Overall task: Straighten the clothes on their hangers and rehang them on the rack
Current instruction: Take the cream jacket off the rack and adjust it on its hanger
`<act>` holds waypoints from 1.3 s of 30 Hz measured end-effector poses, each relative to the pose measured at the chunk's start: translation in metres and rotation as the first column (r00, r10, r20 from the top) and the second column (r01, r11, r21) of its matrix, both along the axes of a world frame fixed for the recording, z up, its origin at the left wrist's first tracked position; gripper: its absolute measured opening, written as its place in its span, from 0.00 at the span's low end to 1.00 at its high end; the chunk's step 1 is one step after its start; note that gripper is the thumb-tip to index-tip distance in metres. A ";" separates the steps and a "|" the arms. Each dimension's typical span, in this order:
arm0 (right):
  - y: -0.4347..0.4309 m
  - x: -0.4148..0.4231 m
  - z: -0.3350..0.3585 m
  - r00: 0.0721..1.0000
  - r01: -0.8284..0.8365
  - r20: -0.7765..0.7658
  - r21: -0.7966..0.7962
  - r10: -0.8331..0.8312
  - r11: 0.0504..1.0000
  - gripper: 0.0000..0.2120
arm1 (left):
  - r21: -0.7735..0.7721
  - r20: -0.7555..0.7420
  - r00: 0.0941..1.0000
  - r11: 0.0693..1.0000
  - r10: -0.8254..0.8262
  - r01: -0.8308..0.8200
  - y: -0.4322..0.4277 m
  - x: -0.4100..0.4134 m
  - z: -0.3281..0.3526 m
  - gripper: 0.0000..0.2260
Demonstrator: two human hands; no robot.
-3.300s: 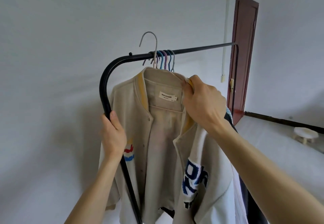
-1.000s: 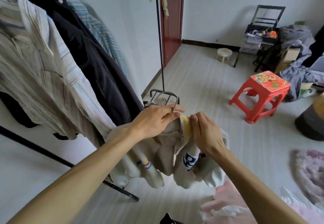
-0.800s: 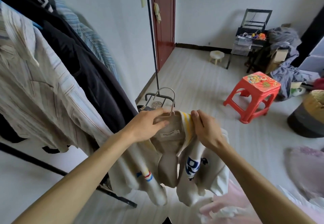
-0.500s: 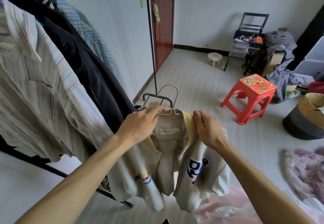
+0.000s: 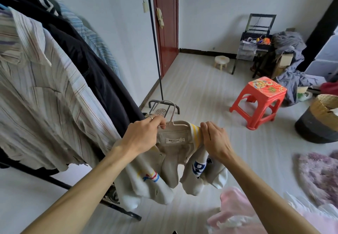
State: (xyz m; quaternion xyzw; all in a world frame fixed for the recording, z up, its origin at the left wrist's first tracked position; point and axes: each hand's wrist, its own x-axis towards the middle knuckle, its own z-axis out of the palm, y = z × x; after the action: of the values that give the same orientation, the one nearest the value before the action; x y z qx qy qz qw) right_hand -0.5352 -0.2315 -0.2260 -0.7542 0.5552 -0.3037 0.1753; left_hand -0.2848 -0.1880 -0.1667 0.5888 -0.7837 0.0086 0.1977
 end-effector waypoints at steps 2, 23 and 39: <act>0.001 0.000 0.000 1.000 0.013 0.001 0.024 -0.013 1.000 0.17 | 0.042 -0.039 0.999 0.999 0.014 -0.012 0.001 0.000 -0.001 0.12; -0.010 0.044 0.032 0.929 -0.285 0.277 0.115 0.245 0.952 0.05 | 0.124 -0.420 0.876 0.971 0.236 -0.202 0.020 0.032 -0.050 0.08; -0.011 0.039 0.043 0.903 -0.340 0.323 0.132 0.284 0.931 0.07 | 0.242 -0.396 0.914 0.970 0.085 0.015 0.003 0.009 -0.038 0.10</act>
State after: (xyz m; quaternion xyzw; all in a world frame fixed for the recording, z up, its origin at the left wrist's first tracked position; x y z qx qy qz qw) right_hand -0.4959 -0.2420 -0.1827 -0.7593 0.4198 -0.3290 0.3728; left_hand -0.2762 -0.1851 -0.2047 0.6113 -0.7106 -0.2041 0.2824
